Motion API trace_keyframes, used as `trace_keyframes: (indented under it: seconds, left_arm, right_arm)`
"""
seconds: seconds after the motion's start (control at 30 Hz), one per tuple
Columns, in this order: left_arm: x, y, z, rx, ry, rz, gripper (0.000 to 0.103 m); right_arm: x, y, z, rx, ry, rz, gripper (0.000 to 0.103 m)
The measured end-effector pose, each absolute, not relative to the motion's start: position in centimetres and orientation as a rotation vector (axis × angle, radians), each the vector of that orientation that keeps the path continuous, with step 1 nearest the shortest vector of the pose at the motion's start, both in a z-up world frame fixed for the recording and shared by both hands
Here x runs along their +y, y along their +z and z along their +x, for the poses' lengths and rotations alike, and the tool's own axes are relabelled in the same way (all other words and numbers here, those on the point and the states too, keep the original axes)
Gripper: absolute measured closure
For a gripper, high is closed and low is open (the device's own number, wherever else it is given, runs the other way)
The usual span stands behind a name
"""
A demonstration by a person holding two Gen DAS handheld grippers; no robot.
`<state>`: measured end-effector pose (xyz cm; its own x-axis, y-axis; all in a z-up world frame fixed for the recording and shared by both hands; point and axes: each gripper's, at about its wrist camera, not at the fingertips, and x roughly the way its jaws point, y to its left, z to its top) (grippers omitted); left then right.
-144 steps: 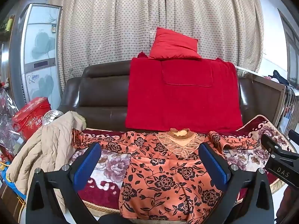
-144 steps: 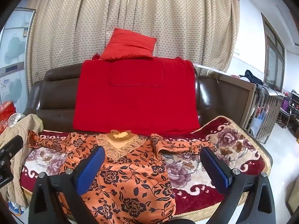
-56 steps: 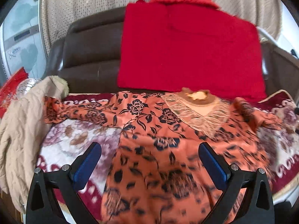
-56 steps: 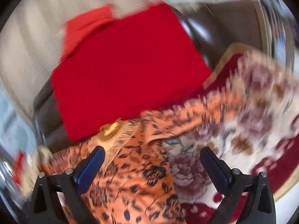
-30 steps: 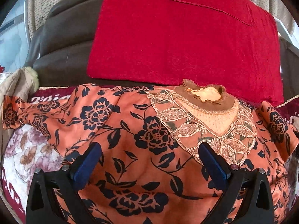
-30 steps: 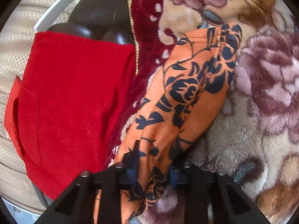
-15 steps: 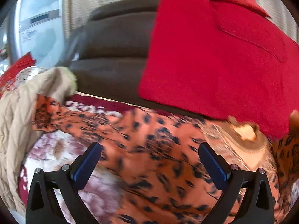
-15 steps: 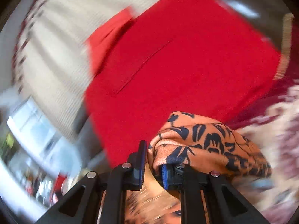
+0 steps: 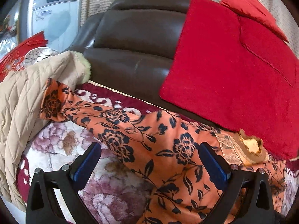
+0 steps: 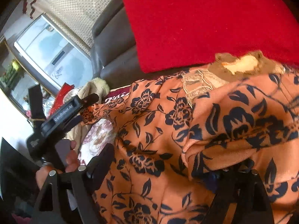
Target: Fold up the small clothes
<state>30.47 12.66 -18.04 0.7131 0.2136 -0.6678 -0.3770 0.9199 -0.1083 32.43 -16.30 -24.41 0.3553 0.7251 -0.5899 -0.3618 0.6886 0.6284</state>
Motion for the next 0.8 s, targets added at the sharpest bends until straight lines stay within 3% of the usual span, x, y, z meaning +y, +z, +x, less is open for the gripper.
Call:
trace_keyframes:
  seconds: [0.13,0.33,0.57,0.8]
  left_arm:
    - [10.6,-17.8,30.4,0.716,0.230,-0.216,0.000]
    - [9.5,-18.2,30.2,0.745,0.225,-0.218,0.000]
    - [13.4,-17.6,29.3,0.714,0.349,-0.225,0.000]
    - [17.4,-17.5,28.6,0.695,0.438,-0.267,0.000]
  right_arm:
    - [-21.2,-26.4,32.3,1.056,0.667,0.746,0.016]
    - [-26.4,-28.3,32.9,0.961,0.587,1.087,0.018]
    - [-28.0,-26.6,34.0,0.861,0.470,1.105,0.016]
    - [-18.9,-17.7,36.1,0.794,0.705,0.876,0.016]
